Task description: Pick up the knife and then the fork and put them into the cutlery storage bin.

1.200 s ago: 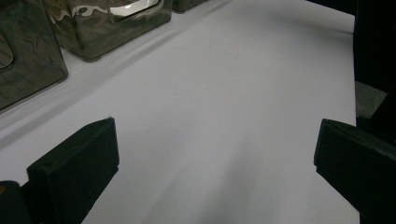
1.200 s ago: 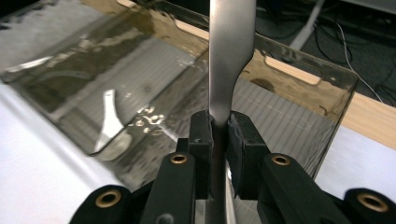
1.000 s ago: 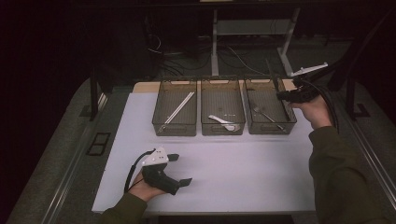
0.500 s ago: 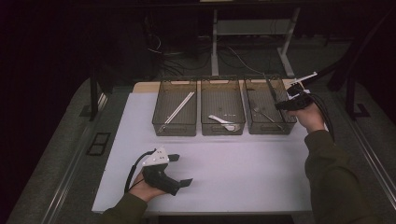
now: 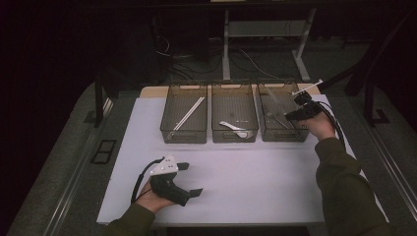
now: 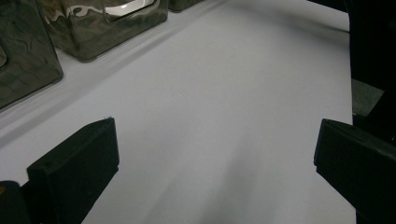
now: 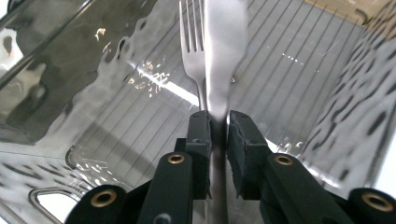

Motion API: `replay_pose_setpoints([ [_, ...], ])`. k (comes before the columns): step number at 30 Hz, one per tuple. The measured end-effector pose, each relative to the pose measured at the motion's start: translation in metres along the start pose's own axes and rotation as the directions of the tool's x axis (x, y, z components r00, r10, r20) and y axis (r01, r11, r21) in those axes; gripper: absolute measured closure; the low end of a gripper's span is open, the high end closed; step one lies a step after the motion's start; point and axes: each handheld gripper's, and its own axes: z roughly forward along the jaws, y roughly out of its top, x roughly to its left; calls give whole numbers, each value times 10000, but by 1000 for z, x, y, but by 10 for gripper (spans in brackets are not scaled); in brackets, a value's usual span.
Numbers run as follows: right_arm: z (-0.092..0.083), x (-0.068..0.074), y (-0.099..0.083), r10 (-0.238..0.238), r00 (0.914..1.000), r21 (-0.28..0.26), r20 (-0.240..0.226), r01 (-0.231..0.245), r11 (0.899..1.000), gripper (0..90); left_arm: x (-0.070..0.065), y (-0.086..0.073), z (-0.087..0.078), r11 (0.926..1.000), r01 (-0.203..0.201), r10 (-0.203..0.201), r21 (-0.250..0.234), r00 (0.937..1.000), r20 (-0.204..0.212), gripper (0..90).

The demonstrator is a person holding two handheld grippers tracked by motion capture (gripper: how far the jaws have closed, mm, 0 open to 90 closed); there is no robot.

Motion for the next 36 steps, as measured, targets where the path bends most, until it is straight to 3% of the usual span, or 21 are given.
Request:
replay_pose_setpoints([
  [6,-2,-1,0,176,9997,-347,-169,-182,9992,691,0,0,0,10000,6,-6,11,10000,-13,0],
  [11,-11,-2,-1,416,9971,-805,-640,-467,9957,624,0,0,0,10000,-7,7,28,10000,-43,0],
  [16,-22,-3,-3,609,9920,-1383,-1104,-760,9875,505,0,0,1,10000,-30,30,30,10000,-45,0],
  [23,-39,-2,-10,608,9905,-2244,-1236,-876,9705,400,0,0,1,9999,-28,29,100,9999,-108,0],
  [36,-65,18,-33,-58,9915,-3186,-1301,-363,9472,323,2,-1,0,9999,-77,80,88,9995,-296,0],
])
